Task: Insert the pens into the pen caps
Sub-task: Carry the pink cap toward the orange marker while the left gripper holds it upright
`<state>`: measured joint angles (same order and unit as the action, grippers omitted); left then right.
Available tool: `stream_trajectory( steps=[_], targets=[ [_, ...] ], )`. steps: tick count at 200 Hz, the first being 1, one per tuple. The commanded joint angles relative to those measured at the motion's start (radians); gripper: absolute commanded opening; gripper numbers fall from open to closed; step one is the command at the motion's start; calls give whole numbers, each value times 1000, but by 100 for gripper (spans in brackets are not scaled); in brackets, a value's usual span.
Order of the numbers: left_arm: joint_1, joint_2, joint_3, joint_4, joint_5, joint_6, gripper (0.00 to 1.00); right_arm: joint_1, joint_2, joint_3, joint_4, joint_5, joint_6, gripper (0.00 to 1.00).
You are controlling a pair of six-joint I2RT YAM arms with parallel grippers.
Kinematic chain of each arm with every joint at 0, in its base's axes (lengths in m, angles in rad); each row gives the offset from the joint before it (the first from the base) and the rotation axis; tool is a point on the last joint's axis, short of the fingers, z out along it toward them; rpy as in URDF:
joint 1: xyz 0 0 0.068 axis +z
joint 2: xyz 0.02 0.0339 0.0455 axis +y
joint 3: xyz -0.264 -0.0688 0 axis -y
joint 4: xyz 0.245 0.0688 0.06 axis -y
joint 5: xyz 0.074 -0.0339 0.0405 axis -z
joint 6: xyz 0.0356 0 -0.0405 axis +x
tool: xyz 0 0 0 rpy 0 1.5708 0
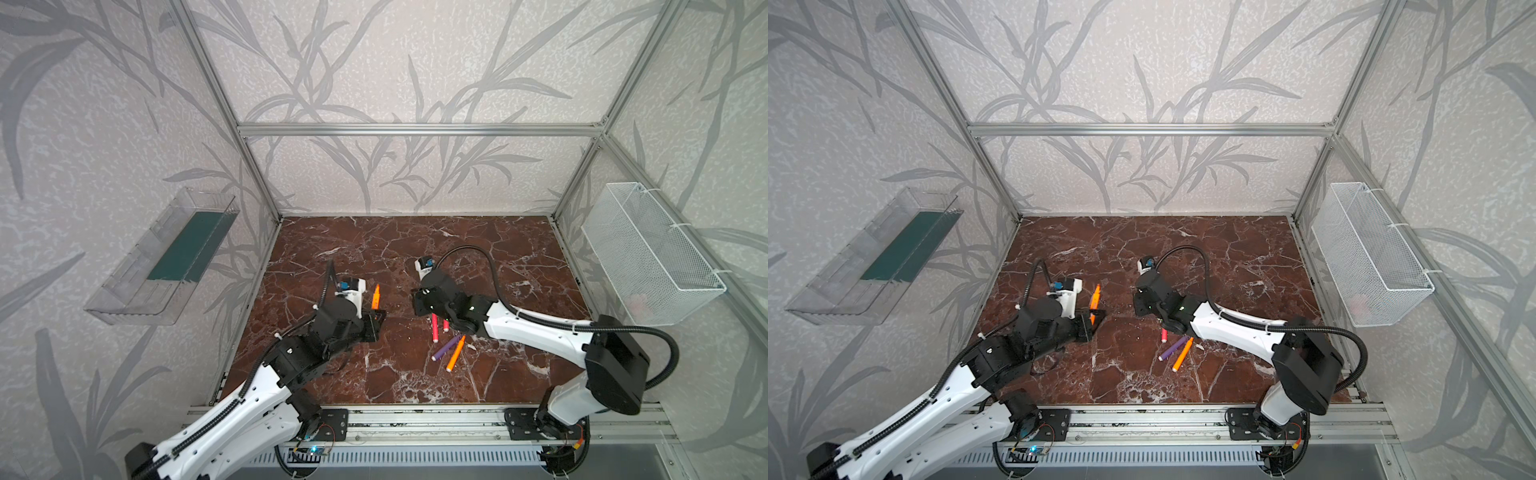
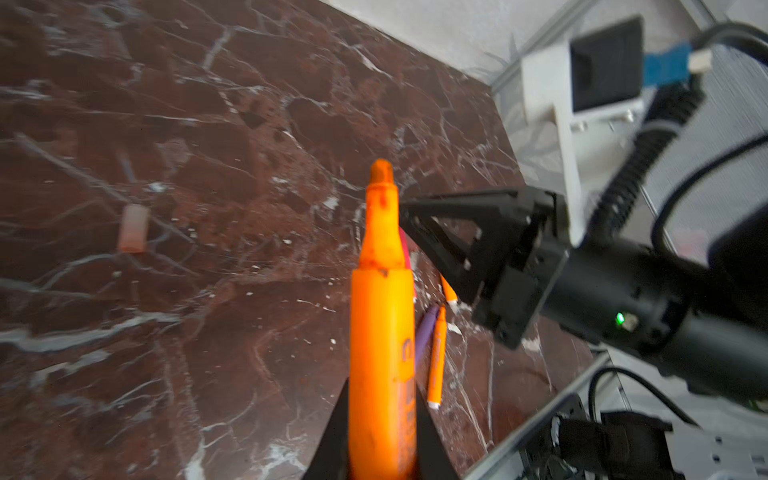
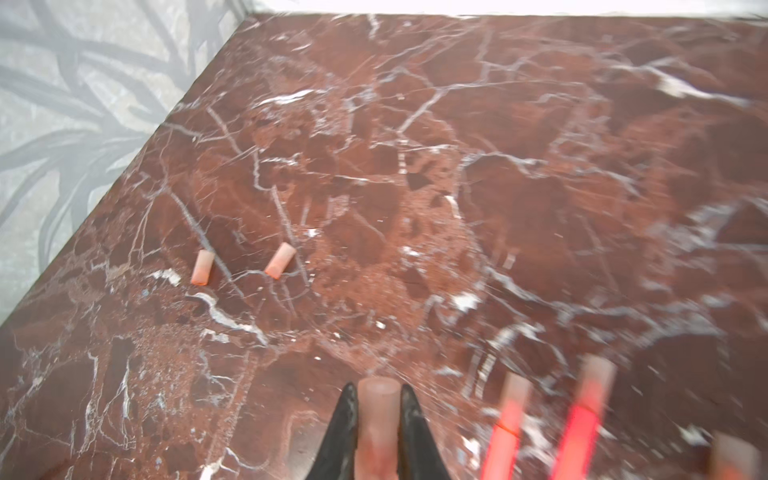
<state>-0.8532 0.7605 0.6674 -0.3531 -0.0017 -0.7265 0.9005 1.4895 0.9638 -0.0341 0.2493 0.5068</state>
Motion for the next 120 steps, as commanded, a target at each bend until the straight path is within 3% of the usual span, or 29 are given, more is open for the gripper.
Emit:
stream_trajectory(
  steps=[1, 39, 78, 120],
  targets=[
    [-134, 59, -55, 174, -77, 39, 0, -20, -116, -110, 40, 29, 41, 5],
    [-320, 219, -155, 470, -131, 83, 0, -82, -387, -305, 84, 43, 96, 5],
    [-392, 262, -171, 577, -171, 114, 0, -100, -633, -457, 135, 39, 212, 5],
    [-397, 250, -210, 617, -182, 114, 0, -100, -832, -627, 257, 10, 369, 5]
  ],
)
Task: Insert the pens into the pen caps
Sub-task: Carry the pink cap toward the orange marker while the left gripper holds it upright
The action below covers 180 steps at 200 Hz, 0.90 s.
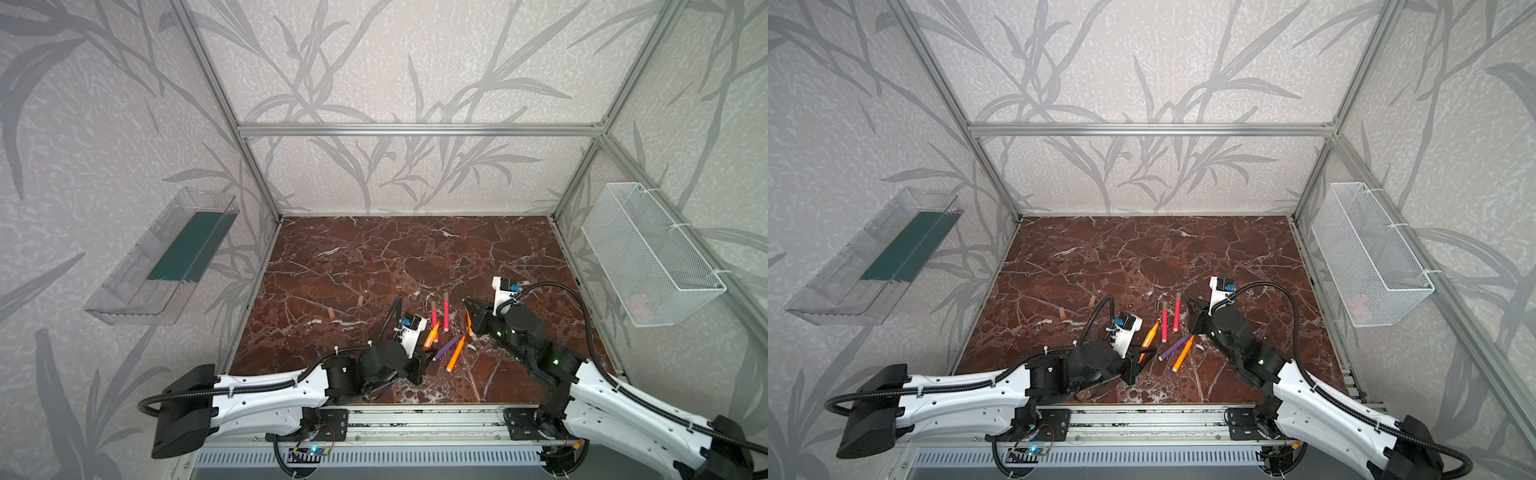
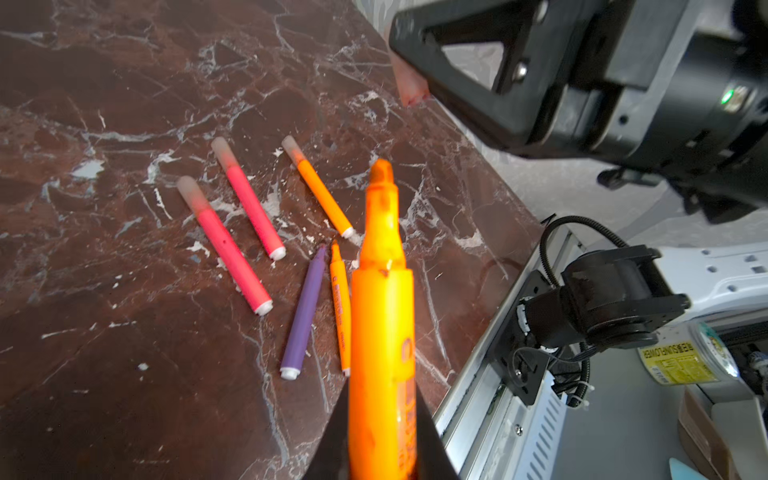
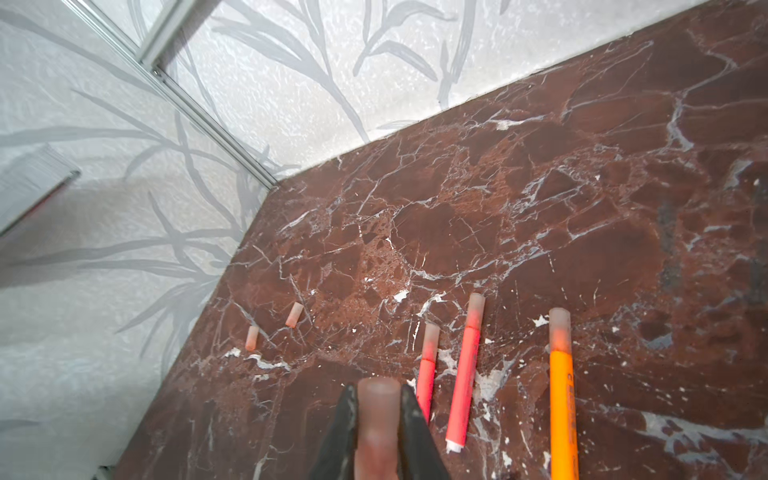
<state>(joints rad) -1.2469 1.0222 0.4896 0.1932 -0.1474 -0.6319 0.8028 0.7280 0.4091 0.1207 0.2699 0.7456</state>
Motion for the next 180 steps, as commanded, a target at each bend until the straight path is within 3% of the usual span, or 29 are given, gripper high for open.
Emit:
stream_trajectory(
  steps=[1, 37, 68, 102, 180],
  targets=[
    [-4, -12, -33, 72, -37, 21, 0, -2, -73, -75, 105, -11, 136, 5],
    [-5, -4, -43, 88, -47, 23, 0, -2, -160, -185, 202, -22, 321, 5],
    [-14, 35, -30, 117, -21, 35, 0, -1, -137, -217, 273, -30, 441, 0],
    [-41, 124, -2, 181, -23, 42, 0, 7, -44, -192, 342, -78, 478, 0],
    [-48, 307, 71, 247, -60, 38, 0, 67, -28, -151, 284, -9, 451, 0]
  ],
)
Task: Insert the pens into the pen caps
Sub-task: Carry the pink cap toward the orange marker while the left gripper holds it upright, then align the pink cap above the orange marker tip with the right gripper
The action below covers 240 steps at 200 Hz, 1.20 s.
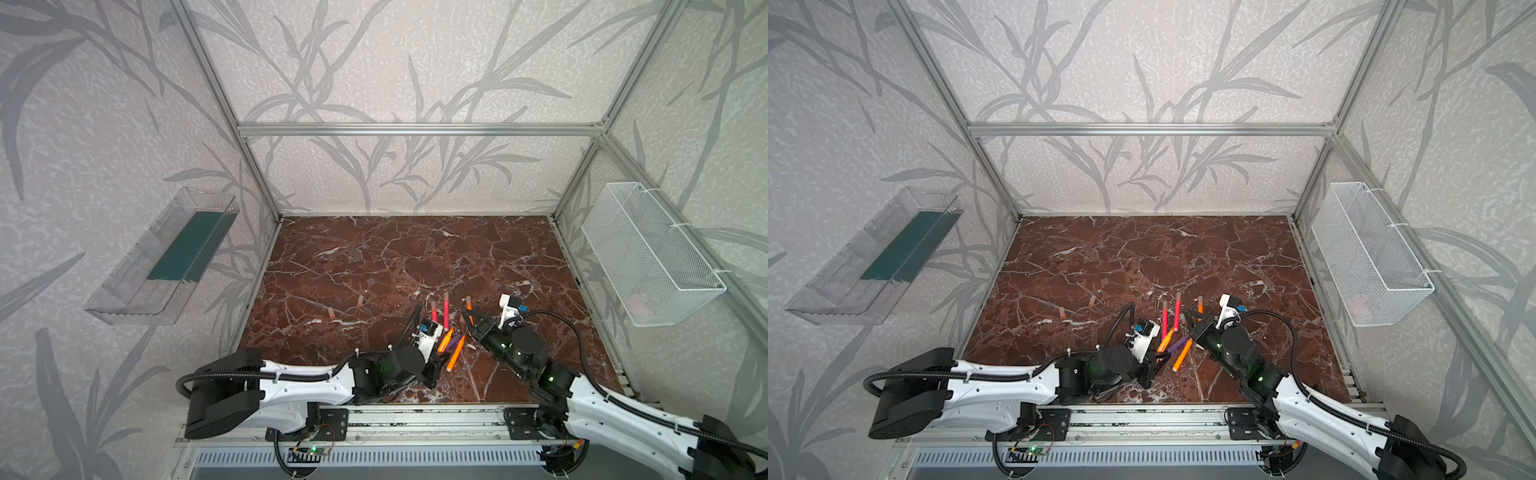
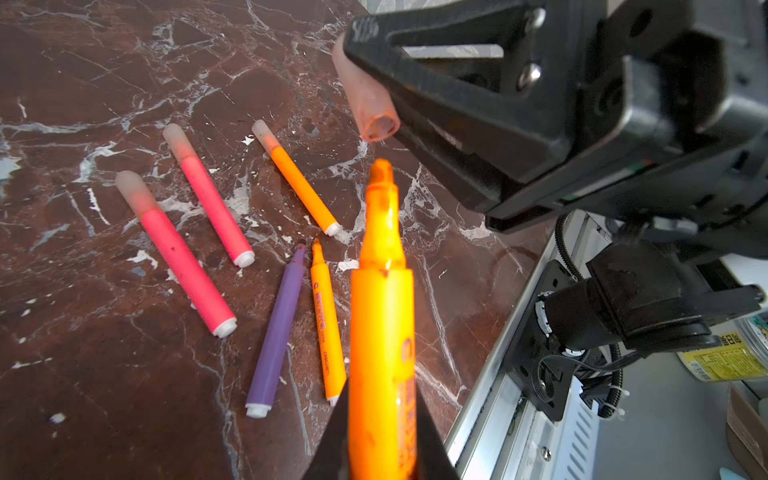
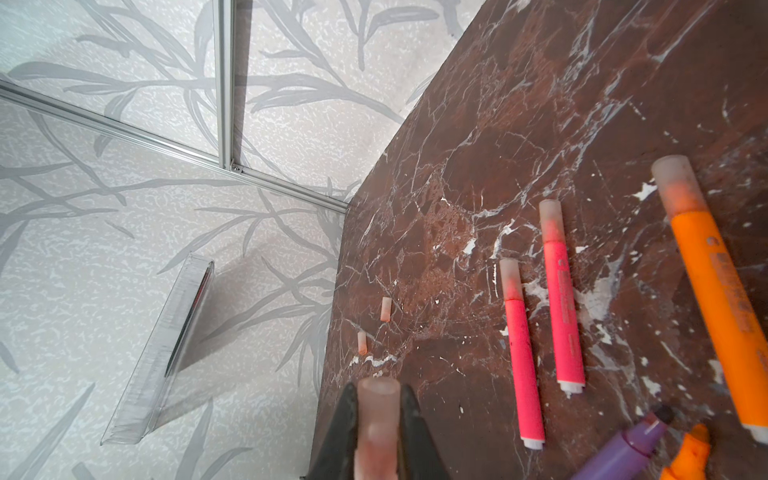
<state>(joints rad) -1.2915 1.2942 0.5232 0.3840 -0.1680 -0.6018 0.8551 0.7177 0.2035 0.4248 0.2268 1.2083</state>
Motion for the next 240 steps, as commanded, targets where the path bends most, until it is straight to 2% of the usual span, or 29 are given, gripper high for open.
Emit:
stream_trajectory(
  steps=[1, 17, 152, 240],
  targets=[
    [-3, 37, 37, 59, -40, 8, 0, 15, -19, 55, -23, 34, -13, 0],
    [-4, 56, 23, 120, -58, 4, 0, 19, -27, 64, -47, 36, -23, 0],
    [-2, 50, 9, 113, -112, -7, 0, 58, -35, 109, -104, 25, -80, 0],
    [-2, 42, -9, 131, -99, -15, 0, 88, 107, 175, -54, 20, -119, 0]
  ],
)
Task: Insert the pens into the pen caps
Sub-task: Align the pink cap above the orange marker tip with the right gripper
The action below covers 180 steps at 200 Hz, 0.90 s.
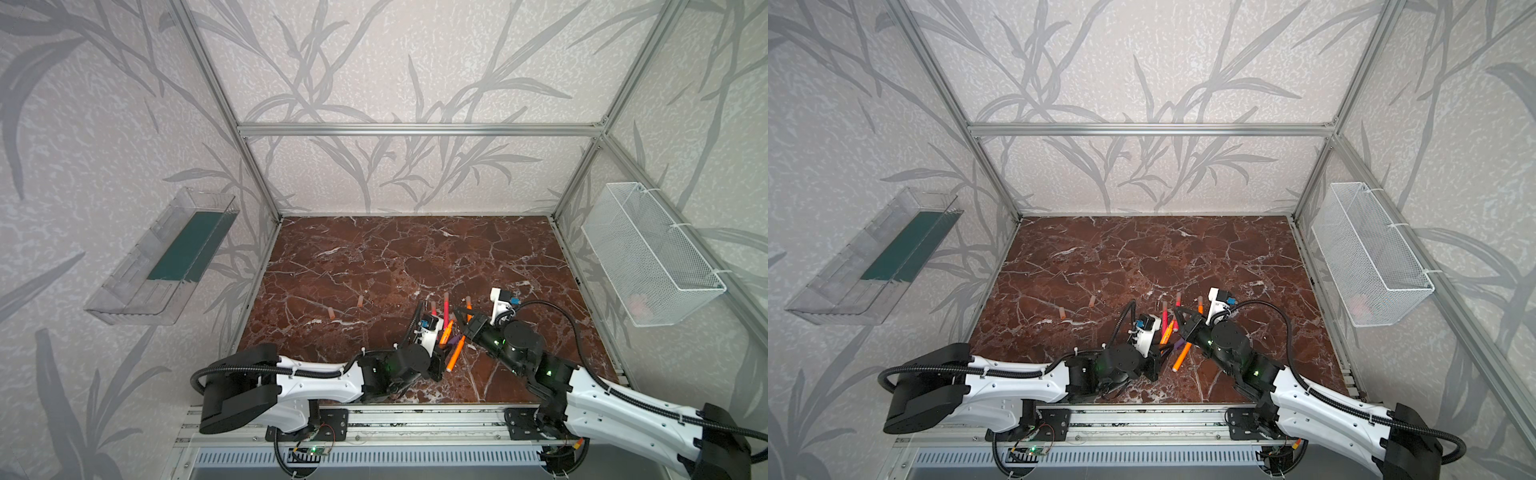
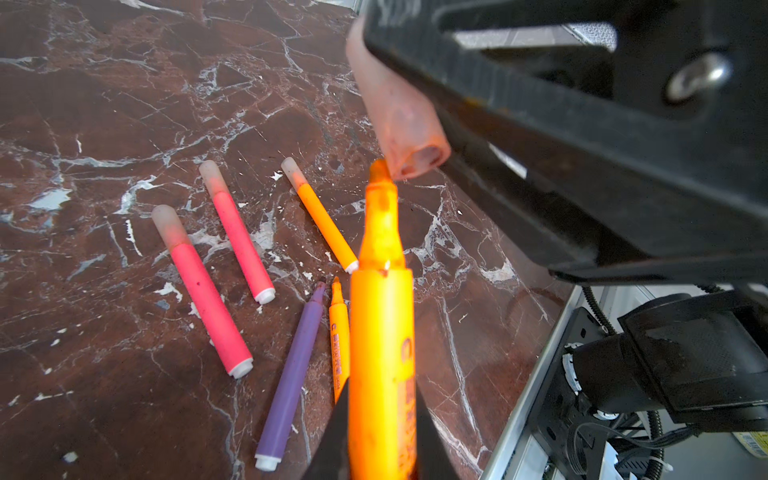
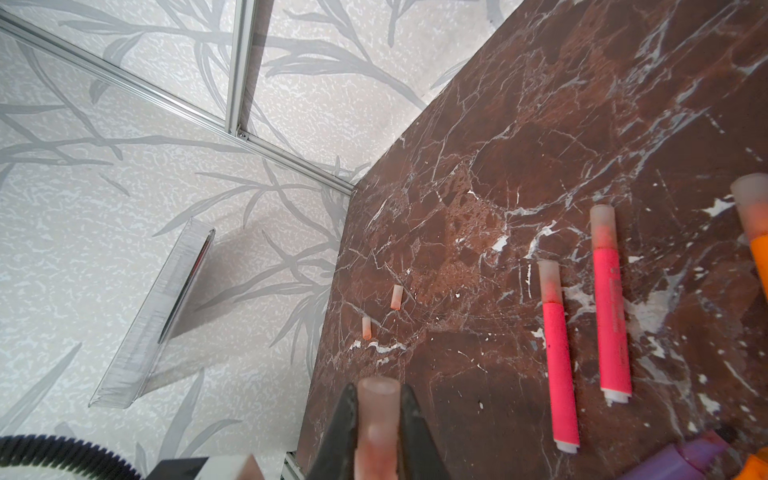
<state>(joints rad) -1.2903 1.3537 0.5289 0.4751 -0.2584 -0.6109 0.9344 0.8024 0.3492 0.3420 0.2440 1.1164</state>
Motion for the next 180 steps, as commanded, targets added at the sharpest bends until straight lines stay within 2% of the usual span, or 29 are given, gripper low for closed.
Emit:
stream_trajectory(
  steps=[1, 75, 180],
  targets=[
    [-3, -17, -16, 40, -10, -6, 0, 8, 23, 29, 29, 4, -27, 0],
    [-3, -52, -37, 40, -18, -12, 0, 13, -22, 16, -13, 80, -42, 0],
    [-3, -41, -38, 52, -14, -15, 0, 27, 27, 18, 21, 55, -46, 0]
  ],
)
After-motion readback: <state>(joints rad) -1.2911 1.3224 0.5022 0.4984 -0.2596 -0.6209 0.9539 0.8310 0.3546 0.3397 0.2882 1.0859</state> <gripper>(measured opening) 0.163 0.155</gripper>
